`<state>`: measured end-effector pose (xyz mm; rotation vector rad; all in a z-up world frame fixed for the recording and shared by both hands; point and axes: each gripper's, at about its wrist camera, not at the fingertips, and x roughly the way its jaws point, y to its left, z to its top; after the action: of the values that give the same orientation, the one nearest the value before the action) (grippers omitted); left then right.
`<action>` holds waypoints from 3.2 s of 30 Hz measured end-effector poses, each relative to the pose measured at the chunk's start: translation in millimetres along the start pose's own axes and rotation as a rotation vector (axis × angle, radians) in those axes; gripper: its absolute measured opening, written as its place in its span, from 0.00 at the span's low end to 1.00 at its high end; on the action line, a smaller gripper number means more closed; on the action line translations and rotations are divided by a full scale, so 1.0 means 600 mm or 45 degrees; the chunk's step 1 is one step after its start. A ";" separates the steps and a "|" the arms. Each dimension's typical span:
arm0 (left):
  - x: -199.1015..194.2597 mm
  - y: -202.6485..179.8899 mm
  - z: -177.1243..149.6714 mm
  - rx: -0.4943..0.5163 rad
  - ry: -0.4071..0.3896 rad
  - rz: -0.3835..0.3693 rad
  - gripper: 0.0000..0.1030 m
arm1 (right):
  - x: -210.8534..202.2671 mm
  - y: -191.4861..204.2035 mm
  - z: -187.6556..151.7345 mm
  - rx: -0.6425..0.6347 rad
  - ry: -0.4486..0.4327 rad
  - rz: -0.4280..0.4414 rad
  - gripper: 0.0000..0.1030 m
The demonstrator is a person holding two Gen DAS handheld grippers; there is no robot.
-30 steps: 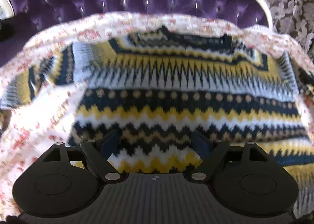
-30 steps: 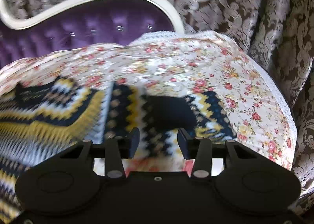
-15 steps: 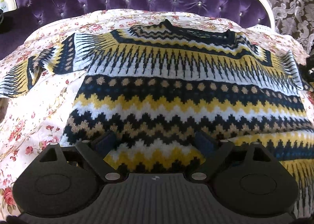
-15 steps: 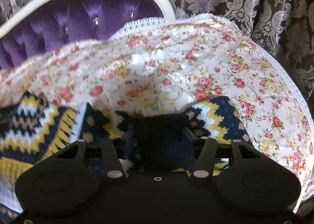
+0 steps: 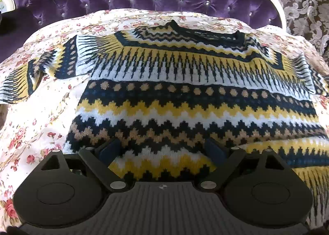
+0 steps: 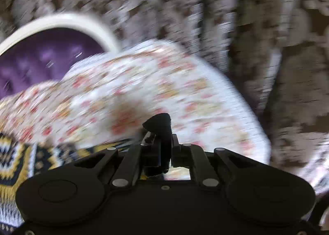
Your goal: Fold small clothes
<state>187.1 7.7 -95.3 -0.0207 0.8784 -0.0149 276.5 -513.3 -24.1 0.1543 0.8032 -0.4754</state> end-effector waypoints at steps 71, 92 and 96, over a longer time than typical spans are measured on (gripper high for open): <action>0.033 0.075 0.192 0.000 -0.152 -0.217 0.85 | -0.109 0.351 -0.221 -0.241 -0.378 0.678 0.73; 0.147 0.053 0.245 0.125 -0.044 0.041 0.11 | -0.016 0.227 -0.177 0.195 -0.114 0.564 0.85; 0.132 0.068 0.252 0.048 -0.086 -0.030 0.05 | -0.015 0.233 -0.179 0.170 -0.095 0.581 0.85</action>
<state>354.1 48.8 -60.9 0.0040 0.8099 -0.0524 265.9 -353.0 -98.0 0.4306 0.6378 -0.1017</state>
